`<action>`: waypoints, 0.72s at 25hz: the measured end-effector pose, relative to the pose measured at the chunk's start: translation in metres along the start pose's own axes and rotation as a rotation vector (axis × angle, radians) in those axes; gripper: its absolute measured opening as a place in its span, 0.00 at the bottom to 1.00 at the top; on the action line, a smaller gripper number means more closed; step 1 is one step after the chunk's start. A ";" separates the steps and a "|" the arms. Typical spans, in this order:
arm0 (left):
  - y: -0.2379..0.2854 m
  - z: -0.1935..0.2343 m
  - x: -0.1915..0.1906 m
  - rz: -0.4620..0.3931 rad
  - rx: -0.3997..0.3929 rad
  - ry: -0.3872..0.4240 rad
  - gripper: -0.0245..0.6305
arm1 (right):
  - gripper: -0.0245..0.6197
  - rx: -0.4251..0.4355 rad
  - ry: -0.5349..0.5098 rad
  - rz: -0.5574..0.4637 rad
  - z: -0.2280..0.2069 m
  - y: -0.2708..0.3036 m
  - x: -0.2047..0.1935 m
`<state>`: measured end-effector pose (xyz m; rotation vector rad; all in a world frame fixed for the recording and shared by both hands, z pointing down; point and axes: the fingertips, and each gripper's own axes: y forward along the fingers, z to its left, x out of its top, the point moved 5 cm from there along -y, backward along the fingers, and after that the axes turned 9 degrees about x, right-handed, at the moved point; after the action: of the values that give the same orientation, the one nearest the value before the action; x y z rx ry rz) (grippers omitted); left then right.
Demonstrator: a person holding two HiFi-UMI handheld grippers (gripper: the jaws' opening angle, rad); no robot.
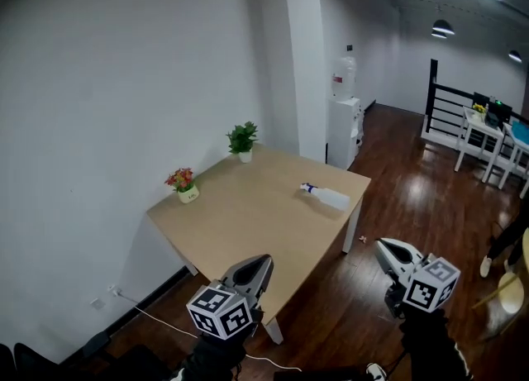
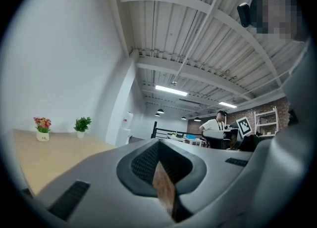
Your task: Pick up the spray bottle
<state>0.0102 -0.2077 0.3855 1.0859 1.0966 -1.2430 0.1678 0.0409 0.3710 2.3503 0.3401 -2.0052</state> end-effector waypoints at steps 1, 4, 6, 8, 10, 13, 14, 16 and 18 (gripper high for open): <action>0.018 0.000 0.001 0.000 -0.006 0.004 0.06 | 0.06 0.000 -0.004 0.004 -0.016 0.005 0.002; 0.072 -0.005 0.002 -0.008 -0.013 0.021 0.06 | 0.06 0.007 -0.002 -0.001 -0.072 0.012 0.004; 0.114 -0.008 0.002 -0.012 -0.007 0.032 0.06 | 0.06 0.013 0.006 -0.007 -0.119 0.017 0.005; 0.165 -0.010 0.002 -0.010 0.017 0.047 0.06 | 0.06 0.024 0.015 -0.010 -0.172 0.022 0.008; 0.218 -0.014 0.000 -0.008 0.065 0.040 0.06 | 0.06 0.044 0.015 -0.001 -0.230 0.023 0.014; 0.295 -0.033 -0.006 -0.006 0.129 0.023 0.06 | 0.06 0.096 0.002 0.031 -0.315 0.021 0.024; 0.317 -0.040 -0.007 -0.001 0.145 0.023 0.06 | 0.06 0.118 0.006 0.044 -0.340 0.022 0.026; 0.359 -0.047 -0.006 0.008 0.171 0.024 0.06 | 0.06 0.159 0.008 0.065 -0.386 0.030 0.033; 0.394 -0.043 -0.004 0.017 0.202 0.020 0.06 | 0.06 0.180 0.011 0.075 -0.425 0.048 0.040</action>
<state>0.4029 -0.1530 0.3891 1.2594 0.9901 -1.3541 0.5959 0.0712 0.3972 2.4355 0.0721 -2.0695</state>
